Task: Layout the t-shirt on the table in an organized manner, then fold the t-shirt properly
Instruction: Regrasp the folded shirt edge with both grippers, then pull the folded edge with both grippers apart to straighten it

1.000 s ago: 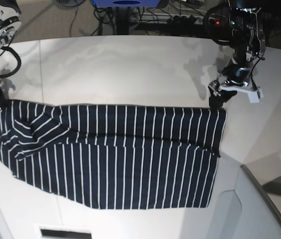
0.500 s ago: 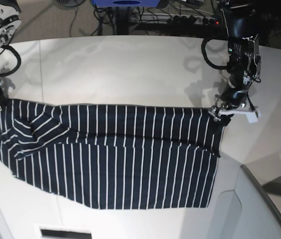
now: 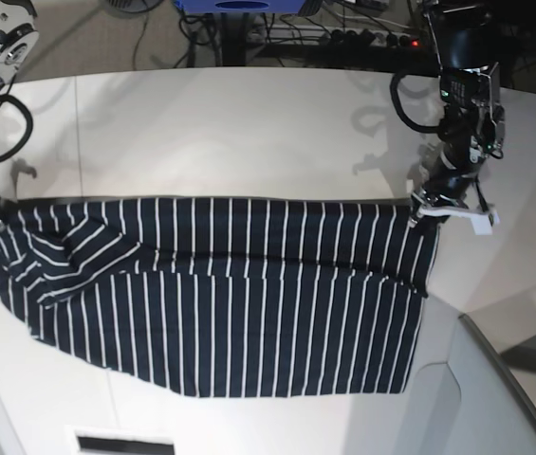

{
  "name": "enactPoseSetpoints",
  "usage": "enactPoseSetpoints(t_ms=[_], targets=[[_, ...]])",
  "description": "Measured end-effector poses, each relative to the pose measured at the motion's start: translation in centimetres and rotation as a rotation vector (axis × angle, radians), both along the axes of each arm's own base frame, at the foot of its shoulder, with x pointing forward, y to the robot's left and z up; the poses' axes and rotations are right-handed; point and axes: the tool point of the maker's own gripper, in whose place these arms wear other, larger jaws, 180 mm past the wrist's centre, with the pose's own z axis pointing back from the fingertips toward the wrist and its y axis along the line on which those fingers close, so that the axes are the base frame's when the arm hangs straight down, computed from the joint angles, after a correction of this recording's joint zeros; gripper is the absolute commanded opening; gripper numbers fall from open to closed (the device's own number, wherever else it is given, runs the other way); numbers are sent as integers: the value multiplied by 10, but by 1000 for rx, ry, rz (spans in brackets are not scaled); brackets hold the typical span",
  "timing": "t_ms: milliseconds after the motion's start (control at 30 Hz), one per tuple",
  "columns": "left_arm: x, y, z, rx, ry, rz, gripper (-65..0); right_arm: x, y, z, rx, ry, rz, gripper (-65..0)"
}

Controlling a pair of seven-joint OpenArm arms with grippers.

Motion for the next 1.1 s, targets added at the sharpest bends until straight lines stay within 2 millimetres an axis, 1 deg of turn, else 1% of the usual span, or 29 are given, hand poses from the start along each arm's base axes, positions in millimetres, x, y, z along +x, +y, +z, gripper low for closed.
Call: enactPoseSetpoints(t_ms=[67,133,267,333,400,467,533,667,767,800,900,1000,1100], targets=[[5,1,13,8,-18,-21,-650,5,-3,14,-34,-5,28,-642],[11,7,27,12,-47,-19,-650,13,-6,30,-66,-22,50,-642],[9,18,39,4,-33,-21,-650,27,-9,60,-119,-54,89,-642],[8,22,43,7,-37,-17,-650,30,-9,66,-127,-51,102,-642],[10,23,47,12,-48,-18,-650,30,-8,69,-131,-44,112,-642],[9,23,47,13,-47,-18,-650,27,-8,66,-131,-31,115,-642],[5,23,44,13,-37,-18,-650,23,-7,63,-127,-17,119,-642],[-10,23,31,10,4,-12,-650,13,-3,51,-118,7,120,-642],[-11,24,30,11,6,-10,-650,8,2,45,-109,31,128,-642],[-9,24,32,11,1,-10,-650,9,1,46,-109,28,128,-642],[-3,25,38,15,-18,-13,-650,23,-1,59,-118,-6,124,-642],[8,25,53,27,-55,-19,-650,38,-3,72,-124,-52,120,-642],[15,32,62,25,-62,35,-650,41,-3,76,-126,-58,121,-642]])
